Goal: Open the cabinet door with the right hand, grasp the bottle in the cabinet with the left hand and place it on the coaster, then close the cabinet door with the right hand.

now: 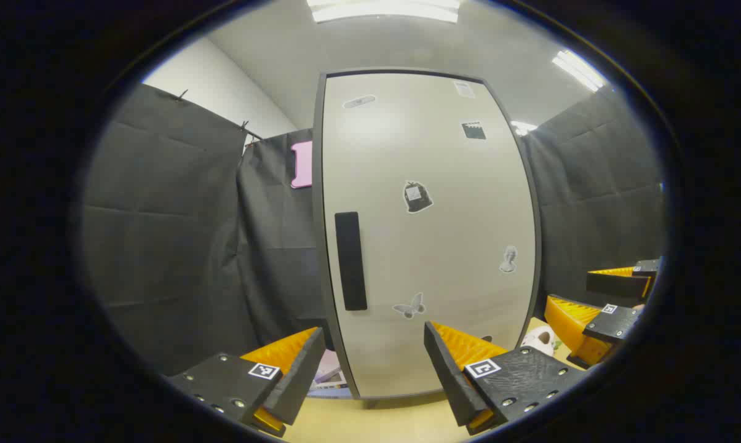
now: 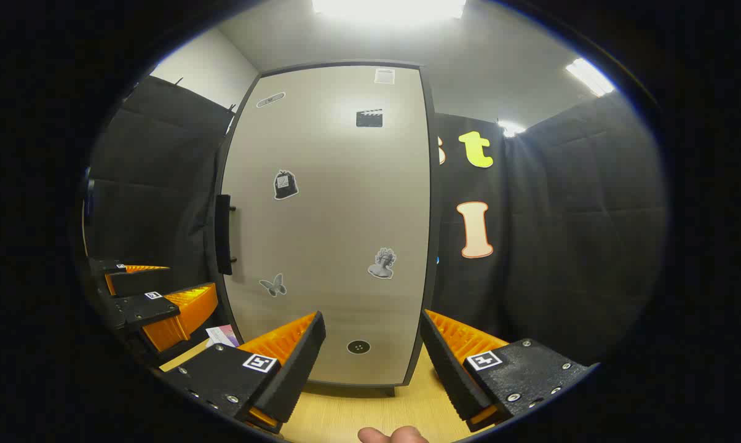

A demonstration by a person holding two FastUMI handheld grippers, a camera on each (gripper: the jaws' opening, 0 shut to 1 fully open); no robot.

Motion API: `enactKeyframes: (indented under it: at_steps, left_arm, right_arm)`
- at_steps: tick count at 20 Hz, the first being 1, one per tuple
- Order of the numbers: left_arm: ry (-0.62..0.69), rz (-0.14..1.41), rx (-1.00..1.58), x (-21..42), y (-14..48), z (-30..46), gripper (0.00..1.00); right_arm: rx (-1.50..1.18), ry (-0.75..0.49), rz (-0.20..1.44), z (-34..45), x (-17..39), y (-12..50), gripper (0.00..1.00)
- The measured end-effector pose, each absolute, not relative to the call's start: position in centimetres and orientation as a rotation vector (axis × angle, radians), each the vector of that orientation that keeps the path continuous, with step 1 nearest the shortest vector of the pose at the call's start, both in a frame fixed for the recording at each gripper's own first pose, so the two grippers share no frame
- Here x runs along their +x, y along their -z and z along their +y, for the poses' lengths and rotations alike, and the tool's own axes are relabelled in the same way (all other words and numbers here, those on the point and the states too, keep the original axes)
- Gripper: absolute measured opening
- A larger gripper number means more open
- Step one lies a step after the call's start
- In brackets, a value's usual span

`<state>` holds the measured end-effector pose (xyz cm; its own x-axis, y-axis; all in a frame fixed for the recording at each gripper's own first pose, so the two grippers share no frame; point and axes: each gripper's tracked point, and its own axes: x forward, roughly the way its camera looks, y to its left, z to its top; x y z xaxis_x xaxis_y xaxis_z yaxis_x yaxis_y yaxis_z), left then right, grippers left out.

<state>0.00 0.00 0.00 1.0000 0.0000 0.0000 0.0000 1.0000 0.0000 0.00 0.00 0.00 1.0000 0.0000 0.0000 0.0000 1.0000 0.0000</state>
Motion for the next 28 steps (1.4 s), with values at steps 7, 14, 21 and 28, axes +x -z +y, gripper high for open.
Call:
enactKeyframes:
  at_steps: [7,14,21,28]
  left_arm:
    - [0.0,-0.008,0.002,-0.5,-0.4,-0.2,0.9]
    - [0.002,-0.013,0.002,-0.9,-0.8,-0.5,0.93]
    - [0.0,-0.009,-0.003,-1.0,-0.7,-0.5,0.89]
    - [-0.004,-0.01,-0.008,-0.9,-0.7,-0.4,0.9]
  right_arm:
    - [0.002,0.001,-0.013,-0.4,-0.5,-0.5,0.96]
    - [0.004,-0.006,-0.018,-0.6,-0.7,-0.8,0.96]
    - [0.004,-0.006,-0.026,-1.0,-1.0,-1.2,0.96]
    - [0.001,-0.015,-0.023,-0.7,-0.9,-1.1,0.96]
